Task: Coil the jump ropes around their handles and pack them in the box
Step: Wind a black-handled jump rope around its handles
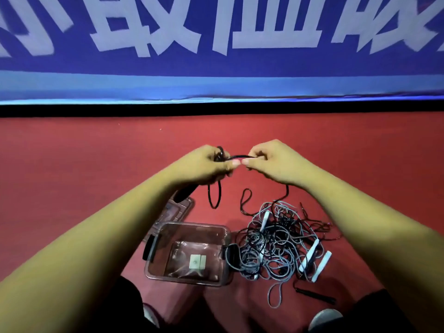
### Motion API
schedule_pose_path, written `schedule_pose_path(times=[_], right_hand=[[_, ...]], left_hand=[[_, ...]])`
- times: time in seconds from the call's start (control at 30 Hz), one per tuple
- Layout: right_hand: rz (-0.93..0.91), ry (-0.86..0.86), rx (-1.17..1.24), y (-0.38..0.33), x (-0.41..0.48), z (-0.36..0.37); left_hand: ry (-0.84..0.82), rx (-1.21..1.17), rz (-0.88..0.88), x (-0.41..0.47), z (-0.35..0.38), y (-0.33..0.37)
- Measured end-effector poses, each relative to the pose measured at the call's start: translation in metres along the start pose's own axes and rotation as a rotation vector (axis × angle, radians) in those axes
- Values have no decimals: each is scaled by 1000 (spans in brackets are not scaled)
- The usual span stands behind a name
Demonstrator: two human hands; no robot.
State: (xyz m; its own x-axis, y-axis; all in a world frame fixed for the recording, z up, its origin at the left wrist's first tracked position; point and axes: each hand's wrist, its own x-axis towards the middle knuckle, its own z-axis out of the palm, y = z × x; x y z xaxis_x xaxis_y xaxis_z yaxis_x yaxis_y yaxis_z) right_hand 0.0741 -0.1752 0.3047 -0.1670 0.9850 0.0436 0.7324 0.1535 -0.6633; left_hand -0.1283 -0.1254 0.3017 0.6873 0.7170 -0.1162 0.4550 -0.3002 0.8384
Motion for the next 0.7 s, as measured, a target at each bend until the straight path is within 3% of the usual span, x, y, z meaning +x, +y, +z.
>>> schedule_pose_path(times=[0.1, 0.17, 0.23, 0.27, 0.33, 0.4, 0.43, 0.5, 0.6, 0.63, 0.7], right_hand=[[147, -94, -52, 46, -7, -4], [313, -210, -86, 83, -16, -3], [433, -231, 37, 108, -25, -1], [446, -198, 119, 112, -27, -1], [379, -101, 173, 100, -22, -1], [221, -34, 117, 66, -12, -3], [127, -33, 80, 46, -7, -2], [-21, -38, 17, 11, -2, -2], [-82, 12, 38, -11, 4, -2], [-68, 17, 61, -12, 5, -4], [1, -3, 121, 0, 3, -7]], left_hand=[[406, -573, -14, 8, -28, -4], [678, -829, -43, 5, -58, -13], [862, -815, -124, 0, -81, -29], [903, -672, -198, -1, -88, -39], [879, -147, -361, -1, -93, -53], [831, 259, -353, 3, -84, -51], [781, 295, -257, 4, -74, -39], [551, 93, -4, 4, -42, -7], [130, 51, 64, -2, -2, 15], [85, 45, 58, -1, 3, 14], [215, -70, 11, 7, -2, 6]])
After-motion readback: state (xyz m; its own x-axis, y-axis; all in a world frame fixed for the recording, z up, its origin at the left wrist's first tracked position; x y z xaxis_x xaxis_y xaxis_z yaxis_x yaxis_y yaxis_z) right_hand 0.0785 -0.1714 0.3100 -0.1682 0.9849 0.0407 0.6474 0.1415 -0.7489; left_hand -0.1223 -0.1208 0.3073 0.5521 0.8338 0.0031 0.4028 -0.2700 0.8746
